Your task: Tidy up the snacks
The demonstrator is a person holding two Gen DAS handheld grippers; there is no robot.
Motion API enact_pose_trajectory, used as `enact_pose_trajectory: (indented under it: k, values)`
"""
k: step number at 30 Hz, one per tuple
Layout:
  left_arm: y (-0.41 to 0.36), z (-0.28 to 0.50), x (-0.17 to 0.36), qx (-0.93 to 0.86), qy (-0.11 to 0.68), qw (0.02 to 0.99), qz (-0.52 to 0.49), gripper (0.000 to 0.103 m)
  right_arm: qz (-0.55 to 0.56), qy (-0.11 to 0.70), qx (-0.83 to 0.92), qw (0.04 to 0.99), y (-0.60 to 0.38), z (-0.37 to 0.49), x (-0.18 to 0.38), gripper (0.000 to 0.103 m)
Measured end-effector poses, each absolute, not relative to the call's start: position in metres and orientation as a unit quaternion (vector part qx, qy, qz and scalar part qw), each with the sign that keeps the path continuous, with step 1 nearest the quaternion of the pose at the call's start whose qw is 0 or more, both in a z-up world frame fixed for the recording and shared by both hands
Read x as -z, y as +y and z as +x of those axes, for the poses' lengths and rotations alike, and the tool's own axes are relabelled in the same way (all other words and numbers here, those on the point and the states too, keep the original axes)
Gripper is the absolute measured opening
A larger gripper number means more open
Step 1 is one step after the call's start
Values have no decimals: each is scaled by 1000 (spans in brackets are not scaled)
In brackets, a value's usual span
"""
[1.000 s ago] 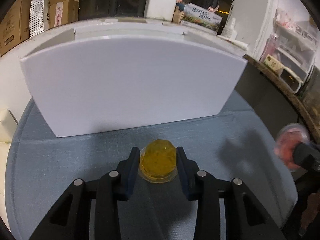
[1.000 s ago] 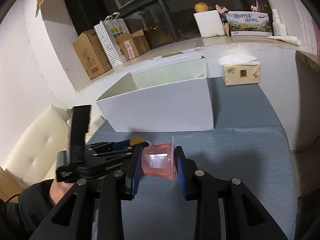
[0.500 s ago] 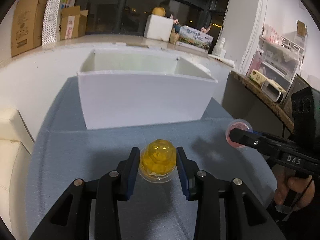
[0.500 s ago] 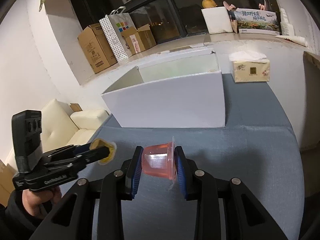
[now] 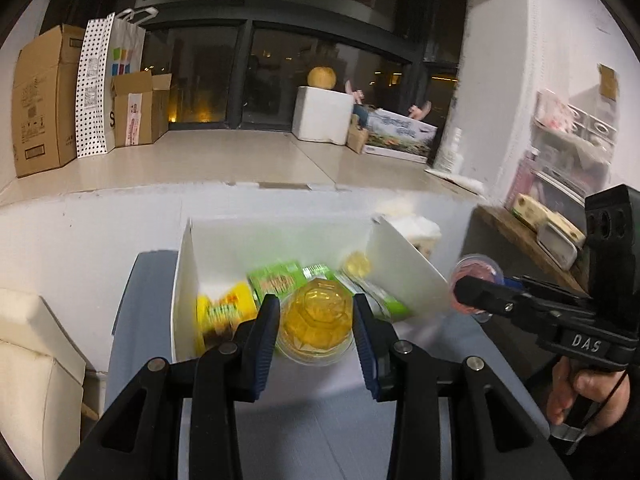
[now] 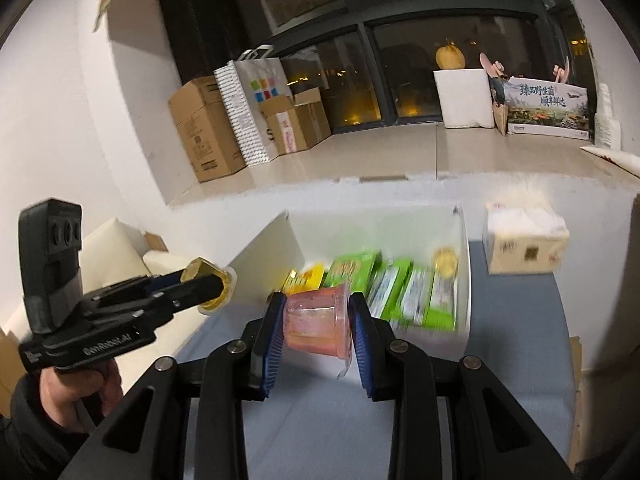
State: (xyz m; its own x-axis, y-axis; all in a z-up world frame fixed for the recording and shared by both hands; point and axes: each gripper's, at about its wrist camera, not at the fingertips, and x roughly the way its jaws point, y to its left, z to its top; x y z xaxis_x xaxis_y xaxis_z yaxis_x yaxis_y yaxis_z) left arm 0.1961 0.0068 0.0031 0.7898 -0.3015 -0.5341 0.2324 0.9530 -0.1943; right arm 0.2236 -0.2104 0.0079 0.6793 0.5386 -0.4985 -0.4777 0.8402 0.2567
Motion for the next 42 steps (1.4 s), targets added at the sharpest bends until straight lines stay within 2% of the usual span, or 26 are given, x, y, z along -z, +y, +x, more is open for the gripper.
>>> enact_pose_trajectory:
  k: [5,6,7,8,9,10,19,24,27,31,42]
  values:
    - [6,245,4,127,317,939,-42,42,40,316,-261,911,-196,281,-7,34]
    - [7,249,7,124,320,938,-44,50,39,322,-257,911,-195,286,-5,35]
    - [7,252,9,123,325,937,-46,64,35,338,-247,907,-192,294,1,44]
    - [7,255,11,125,333,933,-51,92,34,350,-241,905,-192,298,5,56]
    - [8,256,14,124,339,931,-57,103,35,356,-235,904,-192,301,9,88]
    - [8,253,15,125,337,932,-57,103,35,356,-228,905,-192,300,13,101]
    - [9,244,14,120,344,930,-57,103,66,357,-195,911,-212,295,15,101]
    - [8,234,2,93,330,939,-37,103,34,330,-167,928,-209,285,-5,101]
    - [5,213,-11,70,295,953,-18,103,-11,275,-146,950,-202,260,-27,101]
    - [7,193,-18,79,291,952,-44,103,-36,248,-146,957,-195,232,-42,101]
    - [15,119,-17,84,301,945,-91,103,-14,256,-191,948,-209,150,-42,101]
